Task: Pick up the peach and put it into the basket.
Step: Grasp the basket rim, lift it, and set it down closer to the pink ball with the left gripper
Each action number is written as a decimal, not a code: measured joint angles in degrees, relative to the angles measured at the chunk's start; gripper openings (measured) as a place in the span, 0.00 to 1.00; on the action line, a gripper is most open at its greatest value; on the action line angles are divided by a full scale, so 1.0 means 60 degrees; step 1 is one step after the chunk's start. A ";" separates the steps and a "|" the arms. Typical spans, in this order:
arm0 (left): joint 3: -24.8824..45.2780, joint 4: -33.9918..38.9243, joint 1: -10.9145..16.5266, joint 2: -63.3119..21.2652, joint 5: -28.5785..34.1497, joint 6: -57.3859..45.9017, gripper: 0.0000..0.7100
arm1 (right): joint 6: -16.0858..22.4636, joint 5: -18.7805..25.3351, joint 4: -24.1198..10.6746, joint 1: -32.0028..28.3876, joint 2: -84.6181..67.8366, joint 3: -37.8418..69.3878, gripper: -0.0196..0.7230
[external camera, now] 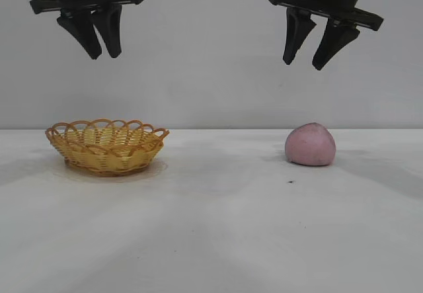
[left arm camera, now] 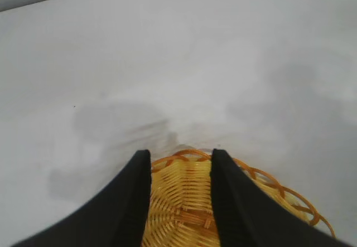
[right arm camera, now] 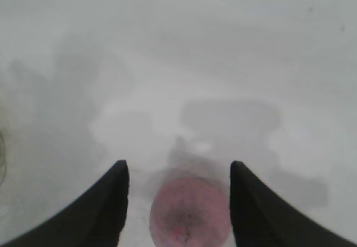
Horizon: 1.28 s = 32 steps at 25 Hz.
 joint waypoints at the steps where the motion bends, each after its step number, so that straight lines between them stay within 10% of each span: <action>1: 0.0000 0.0237 0.0000 0.0039 0.0165 0.0000 0.31 | 0.0000 0.0015 0.0000 0.0000 0.0000 0.0000 0.55; 18: -0.0004 0.0488 0.0545 0.1941 0.0739 0.0092 0.31 | -0.0017 0.0061 0.0036 0.0000 0.0000 0.0000 0.55; 27: 0.0073 -0.2688 0.0989 0.1667 0.0711 0.1046 0.00 | -0.0017 0.0061 0.0057 0.0000 0.0000 0.0000 0.55; 32: 0.2554 -0.6236 0.0965 -0.0516 -0.1039 0.2301 0.00 | -0.0112 0.0200 0.0071 0.0000 0.0000 0.0000 0.55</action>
